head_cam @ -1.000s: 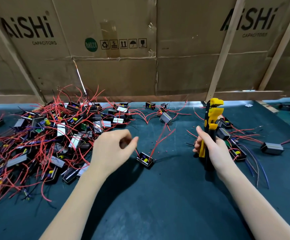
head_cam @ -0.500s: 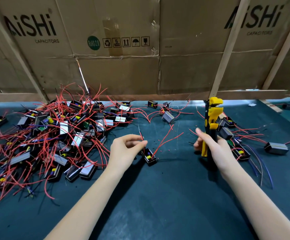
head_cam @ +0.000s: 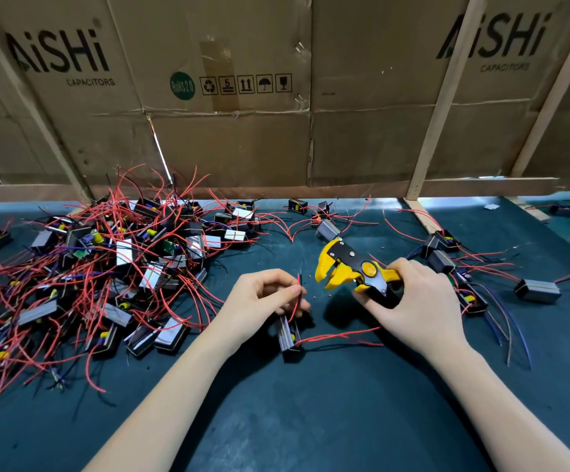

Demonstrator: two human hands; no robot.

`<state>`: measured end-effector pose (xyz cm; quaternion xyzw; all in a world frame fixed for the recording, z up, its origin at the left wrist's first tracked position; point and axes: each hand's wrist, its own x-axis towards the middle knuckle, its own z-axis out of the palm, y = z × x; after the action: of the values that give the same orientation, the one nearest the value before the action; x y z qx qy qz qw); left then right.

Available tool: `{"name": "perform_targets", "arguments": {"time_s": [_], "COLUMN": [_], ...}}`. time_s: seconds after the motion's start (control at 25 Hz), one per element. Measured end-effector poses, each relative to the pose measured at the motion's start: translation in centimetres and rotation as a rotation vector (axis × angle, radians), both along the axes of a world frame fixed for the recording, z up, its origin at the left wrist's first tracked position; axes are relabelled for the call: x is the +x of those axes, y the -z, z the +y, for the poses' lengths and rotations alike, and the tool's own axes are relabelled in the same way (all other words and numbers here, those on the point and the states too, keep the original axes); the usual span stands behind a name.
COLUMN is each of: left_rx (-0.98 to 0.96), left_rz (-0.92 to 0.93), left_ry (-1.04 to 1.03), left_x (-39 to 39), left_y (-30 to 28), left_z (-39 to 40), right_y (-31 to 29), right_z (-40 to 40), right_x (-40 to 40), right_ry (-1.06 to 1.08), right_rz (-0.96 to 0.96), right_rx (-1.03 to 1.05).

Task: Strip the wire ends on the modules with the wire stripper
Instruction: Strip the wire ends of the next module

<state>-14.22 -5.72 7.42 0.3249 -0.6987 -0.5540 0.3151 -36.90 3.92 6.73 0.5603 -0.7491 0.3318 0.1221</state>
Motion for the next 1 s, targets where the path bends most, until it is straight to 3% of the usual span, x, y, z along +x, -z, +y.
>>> {"name": "perform_targets", "arguments": {"time_s": [0.24,0.6,1.0], "left_rx": [0.125,-0.204,-0.195], "left_rz": [0.088,-0.13,-0.127], "left_ry": [0.041,0.169,0.024], "left_x": [-0.4,-0.8,-0.8], "left_y": [0.1,0.5,1.1], "left_z": [0.6,1.3,0.8], "right_y": [0.5,1.1,1.2], "right_z": [-0.3,-1.0,-0.8], "right_x": [-0.3,0.1,0.7], "right_ry": [0.142,0.203,0.096], "right_rz": [0.089,0.178,0.281], "right_rx": [-0.017,0.058,-0.011]}}
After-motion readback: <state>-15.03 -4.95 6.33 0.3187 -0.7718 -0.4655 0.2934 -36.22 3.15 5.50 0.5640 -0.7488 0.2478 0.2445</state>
